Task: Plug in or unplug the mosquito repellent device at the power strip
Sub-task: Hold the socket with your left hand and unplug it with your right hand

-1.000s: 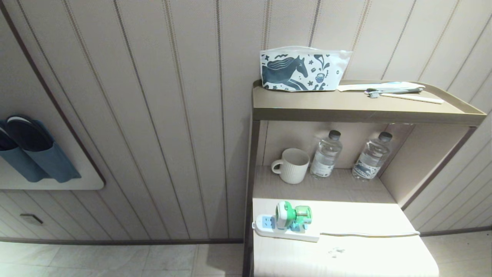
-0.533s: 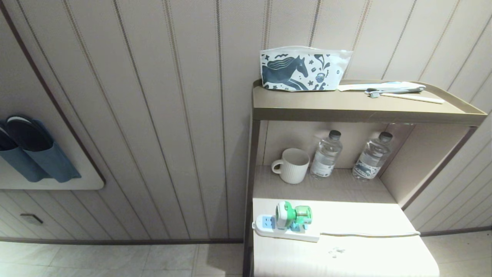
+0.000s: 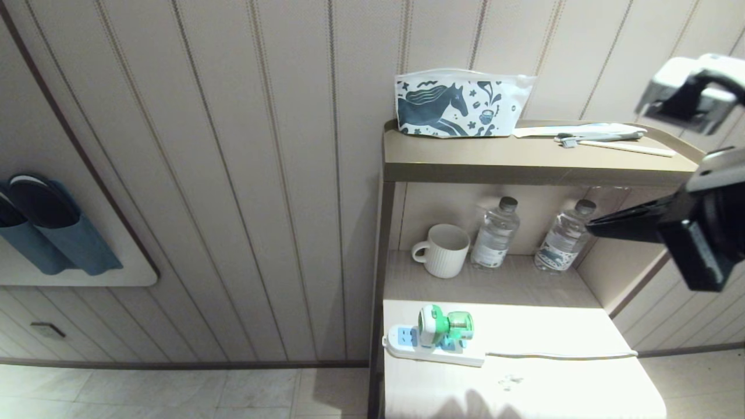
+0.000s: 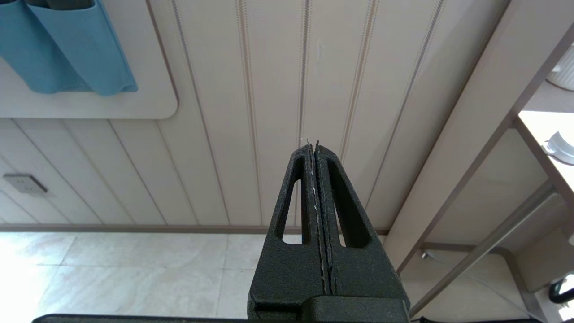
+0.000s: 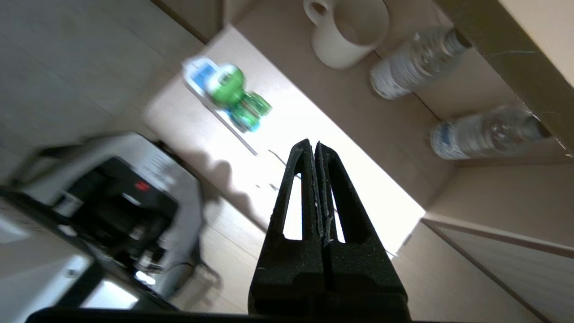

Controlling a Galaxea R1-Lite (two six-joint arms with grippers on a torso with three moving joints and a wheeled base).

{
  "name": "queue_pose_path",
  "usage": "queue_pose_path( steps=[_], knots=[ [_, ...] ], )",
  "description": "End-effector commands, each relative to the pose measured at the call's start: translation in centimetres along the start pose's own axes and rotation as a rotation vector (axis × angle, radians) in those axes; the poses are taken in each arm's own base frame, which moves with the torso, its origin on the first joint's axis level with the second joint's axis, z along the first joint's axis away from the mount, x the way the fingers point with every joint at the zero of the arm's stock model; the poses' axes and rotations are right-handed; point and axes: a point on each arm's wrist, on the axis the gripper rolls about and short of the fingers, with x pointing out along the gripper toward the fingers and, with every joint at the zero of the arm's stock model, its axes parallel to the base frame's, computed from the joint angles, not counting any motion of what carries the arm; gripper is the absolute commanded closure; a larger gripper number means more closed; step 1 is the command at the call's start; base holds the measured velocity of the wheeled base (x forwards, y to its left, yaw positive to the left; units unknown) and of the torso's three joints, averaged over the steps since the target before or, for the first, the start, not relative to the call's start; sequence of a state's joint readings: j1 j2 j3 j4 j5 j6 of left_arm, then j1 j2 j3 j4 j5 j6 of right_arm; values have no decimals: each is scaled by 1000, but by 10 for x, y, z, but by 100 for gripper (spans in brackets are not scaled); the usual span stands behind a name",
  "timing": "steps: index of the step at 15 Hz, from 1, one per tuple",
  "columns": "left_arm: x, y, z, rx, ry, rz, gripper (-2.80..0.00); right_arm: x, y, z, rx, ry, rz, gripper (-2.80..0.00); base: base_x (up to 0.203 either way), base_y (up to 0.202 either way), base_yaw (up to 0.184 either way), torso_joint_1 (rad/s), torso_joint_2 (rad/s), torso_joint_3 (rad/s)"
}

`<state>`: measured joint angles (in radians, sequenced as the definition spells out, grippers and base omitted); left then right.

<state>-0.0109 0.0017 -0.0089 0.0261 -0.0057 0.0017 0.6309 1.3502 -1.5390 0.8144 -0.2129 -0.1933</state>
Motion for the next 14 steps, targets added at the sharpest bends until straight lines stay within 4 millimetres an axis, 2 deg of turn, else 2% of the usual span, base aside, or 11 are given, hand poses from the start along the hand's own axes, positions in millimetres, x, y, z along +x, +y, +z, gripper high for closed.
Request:
queue_pose_path(
  steps=[1,4,6,8,12,14],
  knots=[
    [0,0,0,0,1,0,0,39,18,4,-94,119,-24,0,0,0,0,0,0,0],
    [0,0,0,0,3,0,0,70,27,5,-191,195,19,0,0,0,0,0,0,0],
    [0,0,0,0,1,0,0,83,31,6,-208,201,142,0,0,0,0,0,0,0],
    [0,0,0,0,2,0,0,106,33,8,-203,234,216,0,0,0,0,0,0,0],
    [0,0,0,0,0,0,0,150,25,13,-222,305,221,0,0,0,0,0,0,0],
    [0,0,0,0,1,0,0,158,25,7,-240,341,231,0,0,0,0,0,0,0]
  ],
)
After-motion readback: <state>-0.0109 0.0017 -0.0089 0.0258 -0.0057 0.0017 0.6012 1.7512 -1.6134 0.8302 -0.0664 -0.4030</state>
